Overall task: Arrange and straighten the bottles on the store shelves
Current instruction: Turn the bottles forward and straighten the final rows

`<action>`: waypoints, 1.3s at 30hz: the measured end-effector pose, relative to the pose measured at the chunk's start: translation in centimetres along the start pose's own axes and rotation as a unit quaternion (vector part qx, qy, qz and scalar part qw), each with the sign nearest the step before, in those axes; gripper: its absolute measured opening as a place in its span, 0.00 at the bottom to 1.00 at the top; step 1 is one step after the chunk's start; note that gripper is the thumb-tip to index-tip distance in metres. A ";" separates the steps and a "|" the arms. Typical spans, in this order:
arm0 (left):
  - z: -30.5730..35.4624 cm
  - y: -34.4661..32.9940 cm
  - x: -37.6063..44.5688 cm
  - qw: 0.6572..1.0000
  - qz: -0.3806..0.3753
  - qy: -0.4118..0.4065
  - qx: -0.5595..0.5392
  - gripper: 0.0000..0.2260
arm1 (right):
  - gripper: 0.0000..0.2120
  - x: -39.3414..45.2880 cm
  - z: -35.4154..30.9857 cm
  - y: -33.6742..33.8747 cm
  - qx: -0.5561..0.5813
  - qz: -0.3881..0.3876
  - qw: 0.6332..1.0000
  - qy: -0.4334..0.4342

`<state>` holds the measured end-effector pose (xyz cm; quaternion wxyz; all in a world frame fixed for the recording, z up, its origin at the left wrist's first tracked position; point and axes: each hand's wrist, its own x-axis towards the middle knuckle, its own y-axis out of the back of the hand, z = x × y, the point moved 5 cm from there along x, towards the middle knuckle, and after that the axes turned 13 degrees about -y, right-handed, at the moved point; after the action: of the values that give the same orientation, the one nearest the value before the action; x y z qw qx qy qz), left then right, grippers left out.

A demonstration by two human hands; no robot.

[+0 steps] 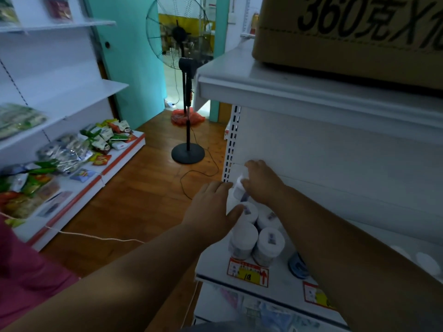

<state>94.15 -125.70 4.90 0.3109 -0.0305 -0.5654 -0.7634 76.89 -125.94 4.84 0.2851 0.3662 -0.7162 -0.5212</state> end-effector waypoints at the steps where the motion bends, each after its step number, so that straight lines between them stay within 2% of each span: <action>1: 0.3 0.1 0.3 1.000 0.009 -0.002 -0.008 0.26 | 0.13 -0.6 0.5 0.7 0.020 0.016 1.000 -0.016; 3: 1.3 0.2 1.1 0.999 0.025 -0.009 -0.032 0.26 | 0.13 -2.1 1.8 2.7 0.069 0.055 0.995 -0.041; 6: 3.8 -0.2 2.5 0.996 0.046 -0.028 -0.072 0.29 | 0.20 -4.9 4.3 6.1 0.176 0.109 0.976 -0.067; 11: 10.4 -2.2 5.0 0.985 0.060 -0.112 -0.120 0.36 | 0.24 -11.2 10.3 11.4 0.315 0.132 0.927 -0.154; 16: 18.3 -5.7 6.4 0.965 0.029 -0.171 -0.197 0.37 | 0.24 -16.5 17.6 15.6 0.286 0.194 0.917 -0.200; 22: 26.9 -10.0 8.0 0.957 -0.021 -0.220 -0.188 0.35 | 0.21 -20.0 27.6 19.8 0.180 0.245 0.927 -0.221; 25: 30.6 -12.3 8.0 0.958 -0.042 -0.239 -0.151 0.35 | 0.20 -20.4 31.4 20.5 0.116 0.221 0.945 -0.211; 28: 33.0 -15.4 7.5 0.962 -0.093 -0.245 -0.074 0.38 | 0.21 -20.1 34.4 19.4 0.067 0.175 0.962 -0.199; 32: 33.6 -18.8 7.0 0.970 -0.179 -0.159 0.031 0.46 | 0.20 -19.9 36.7 15.9 0.033 0.103 0.978 -0.178; 35: 33.7 -20.3 6.7 0.964 -0.232 -0.118 0.063 0.47 | 0.20 -20.3 37.6 12.8 0.022 0.058 0.983 -0.172; 39: 33.6 -21.2 6.5 0.965 -0.228 -0.108 0.066 0.45 | 0.21 -20.3 37.6 10.5 0.001 0.030 0.986 -0.163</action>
<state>67.86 -95.40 1.70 0.0675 0.0377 -0.6371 -0.7669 56.37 -87.07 3.29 0.1799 0.2554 -0.7643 -0.5642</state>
